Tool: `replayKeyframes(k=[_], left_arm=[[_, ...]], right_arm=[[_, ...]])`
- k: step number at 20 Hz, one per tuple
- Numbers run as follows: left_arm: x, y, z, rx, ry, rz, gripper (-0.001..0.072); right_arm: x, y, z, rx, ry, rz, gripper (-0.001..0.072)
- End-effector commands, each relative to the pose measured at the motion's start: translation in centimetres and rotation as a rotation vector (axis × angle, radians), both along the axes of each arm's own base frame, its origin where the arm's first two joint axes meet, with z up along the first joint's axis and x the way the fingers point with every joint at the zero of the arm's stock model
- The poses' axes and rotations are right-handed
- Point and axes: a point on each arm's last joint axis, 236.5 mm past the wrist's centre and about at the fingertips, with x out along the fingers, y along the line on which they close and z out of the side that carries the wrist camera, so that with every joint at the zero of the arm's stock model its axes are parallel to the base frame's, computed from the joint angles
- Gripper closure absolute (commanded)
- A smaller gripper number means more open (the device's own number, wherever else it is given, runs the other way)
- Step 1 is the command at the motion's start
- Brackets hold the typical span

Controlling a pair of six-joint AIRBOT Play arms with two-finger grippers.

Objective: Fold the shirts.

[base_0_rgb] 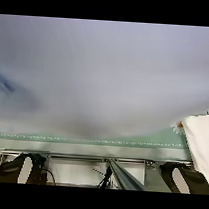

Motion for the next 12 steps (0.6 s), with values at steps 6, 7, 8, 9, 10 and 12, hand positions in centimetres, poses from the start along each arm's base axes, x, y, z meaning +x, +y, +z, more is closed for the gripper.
replayKeyframes(k=[6, 7, 8, 9, 10, 12], left_arm=[[11.6, 1.6, -17.9, -0.251, 0.487, -0.075, 0.0676], [14.1, 1.3, -21.3, -0.309, 0.557, -0.103, 0.0676], [16.3, 1.5, -24.4, -0.355, 0.617, -0.111, 0.0676], [18.5, 1.8, -27.8, -0.394, 0.688, -0.108, 0.0676], [20.3, 1.9, -30.9, -0.421, 0.759, -0.107, 0.0676], [24.2, 1.4, -36.4, -0.443, 0.881, -0.119, 0.0676]], right_arm=[[7.2, 1.1, -14.2, 0.147, 0.408, 0.094, 0.0692], [9.1, 0.7, -16.5, 0.162, 0.436, 0.088, 0.0692], [11.1, 0.3, -19.2, 0.180, 0.471, 0.081, 0.0692], [12.9, -0.2, -21.9, 0.203, 0.511, 0.069, 0.0692], [14.9, -0.5, -24.8, 0.226, 0.555, 0.062, 0.0692], [18.8, -1.2, -29.5, 0.259, 0.616, 0.056, 0.0692]])
